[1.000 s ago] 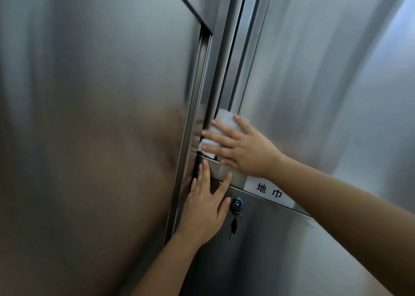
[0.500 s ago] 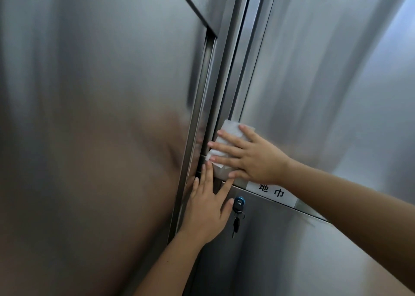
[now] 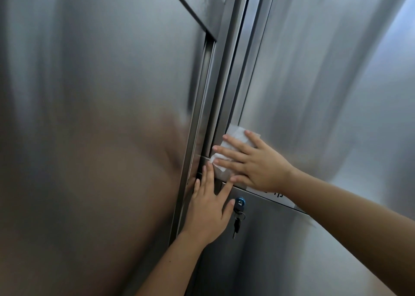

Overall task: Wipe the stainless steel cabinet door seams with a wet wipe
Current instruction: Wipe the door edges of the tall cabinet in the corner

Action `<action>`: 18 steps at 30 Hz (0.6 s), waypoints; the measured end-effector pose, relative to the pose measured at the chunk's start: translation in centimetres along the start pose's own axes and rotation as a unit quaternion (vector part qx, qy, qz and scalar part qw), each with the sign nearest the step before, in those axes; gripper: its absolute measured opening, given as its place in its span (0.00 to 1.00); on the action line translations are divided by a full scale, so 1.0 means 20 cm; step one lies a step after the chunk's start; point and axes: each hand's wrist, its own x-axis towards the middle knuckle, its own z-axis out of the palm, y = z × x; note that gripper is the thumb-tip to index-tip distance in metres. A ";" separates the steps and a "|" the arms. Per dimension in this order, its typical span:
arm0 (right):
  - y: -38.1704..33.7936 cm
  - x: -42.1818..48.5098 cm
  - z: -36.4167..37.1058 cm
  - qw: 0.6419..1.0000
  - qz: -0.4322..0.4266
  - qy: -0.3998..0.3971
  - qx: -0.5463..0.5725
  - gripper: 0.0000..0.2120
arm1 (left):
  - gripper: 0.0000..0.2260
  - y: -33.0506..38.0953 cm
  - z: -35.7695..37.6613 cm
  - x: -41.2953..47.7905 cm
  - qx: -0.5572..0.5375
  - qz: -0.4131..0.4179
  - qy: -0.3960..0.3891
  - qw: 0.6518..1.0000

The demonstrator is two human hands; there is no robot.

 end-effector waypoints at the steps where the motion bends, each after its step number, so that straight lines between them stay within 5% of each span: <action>1: 0.01 0.01 0.00 1.000 0.001 0.007 0.005 0.27 | 0.24 0.00 0.00 0.00 -0.001 0.002 0.001 1.000; 18: 0.42 0.09 -0.17 0.985 0.143 0.087 0.032 0.26 | 0.23 0.13 -0.23 0.30 0.040 0.034 0.118 0.992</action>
